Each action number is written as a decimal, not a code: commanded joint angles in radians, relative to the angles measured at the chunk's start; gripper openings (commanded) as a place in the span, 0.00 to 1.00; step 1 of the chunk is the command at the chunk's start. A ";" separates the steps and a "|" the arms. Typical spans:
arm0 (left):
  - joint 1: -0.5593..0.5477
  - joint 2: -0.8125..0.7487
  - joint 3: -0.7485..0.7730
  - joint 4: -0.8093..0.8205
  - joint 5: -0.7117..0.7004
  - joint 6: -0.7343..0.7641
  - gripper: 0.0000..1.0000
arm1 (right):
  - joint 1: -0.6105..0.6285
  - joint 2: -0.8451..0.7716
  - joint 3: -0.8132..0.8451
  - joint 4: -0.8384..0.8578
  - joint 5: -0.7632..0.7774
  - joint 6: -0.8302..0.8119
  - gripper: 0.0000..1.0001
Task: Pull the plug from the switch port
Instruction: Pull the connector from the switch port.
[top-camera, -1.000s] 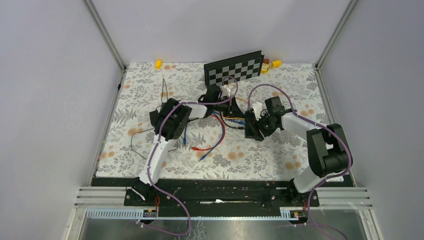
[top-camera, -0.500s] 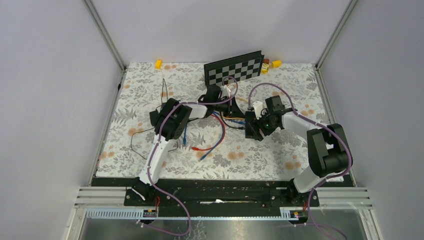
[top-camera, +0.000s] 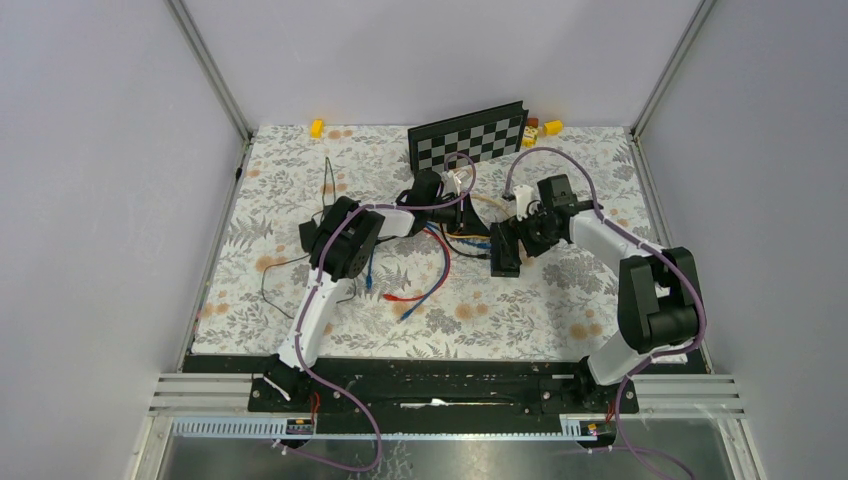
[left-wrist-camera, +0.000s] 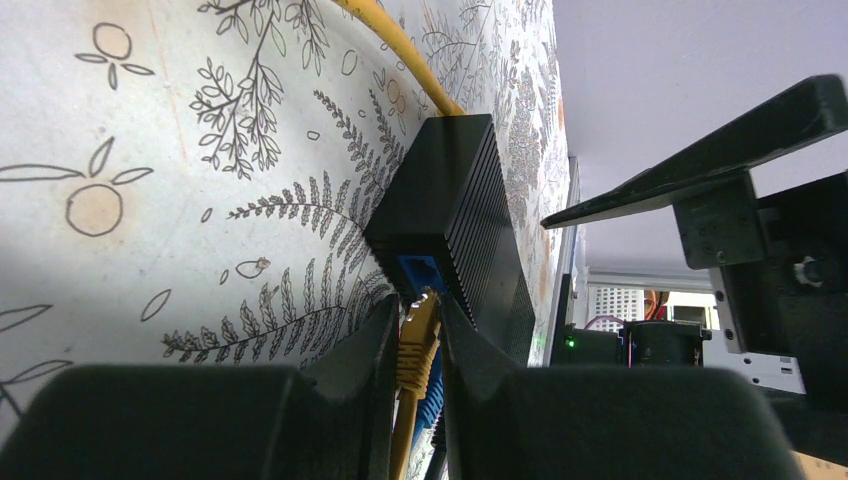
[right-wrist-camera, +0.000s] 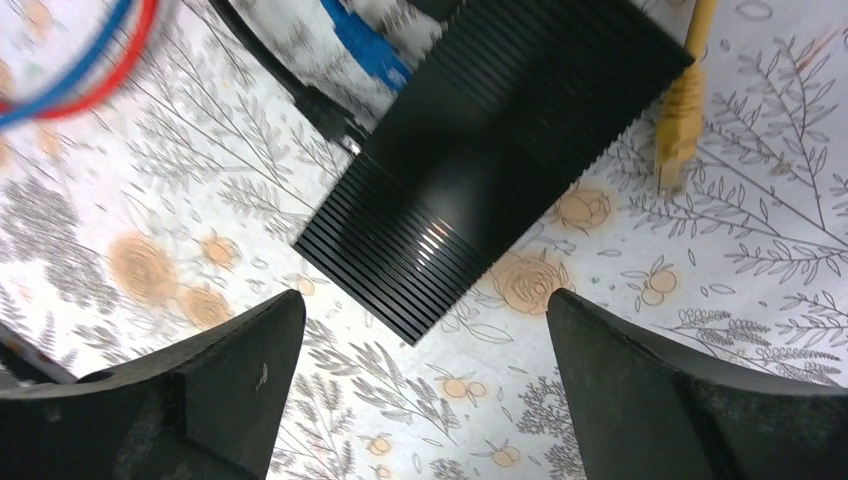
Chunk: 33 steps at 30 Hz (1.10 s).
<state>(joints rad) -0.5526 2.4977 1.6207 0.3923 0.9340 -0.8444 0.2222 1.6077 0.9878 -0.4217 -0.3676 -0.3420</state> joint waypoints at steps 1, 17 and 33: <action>-0.025 0.080 -0.057 -0.091 -0.066 0.021 0.08 | -0.001 0.042 0.077 -0.017 -0.069 0.149 0.99; -0.022 0.081 -0.064 -0.075 -0.066 0.010 0.08 | -0.001 0.187 0.125 0.138 0.018 0.358 1.00; -0.020 0.086 -0.059 -0.073 -0.060 0.008 0.08 | 0.026 0.249 0.119 0.210 0.157 0.414 0.95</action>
<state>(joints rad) -0.5526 2.5004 1.6073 0.4320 0.9356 -0.8654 0.2321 1.8225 1.1004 -0.2287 -0.2974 0.0593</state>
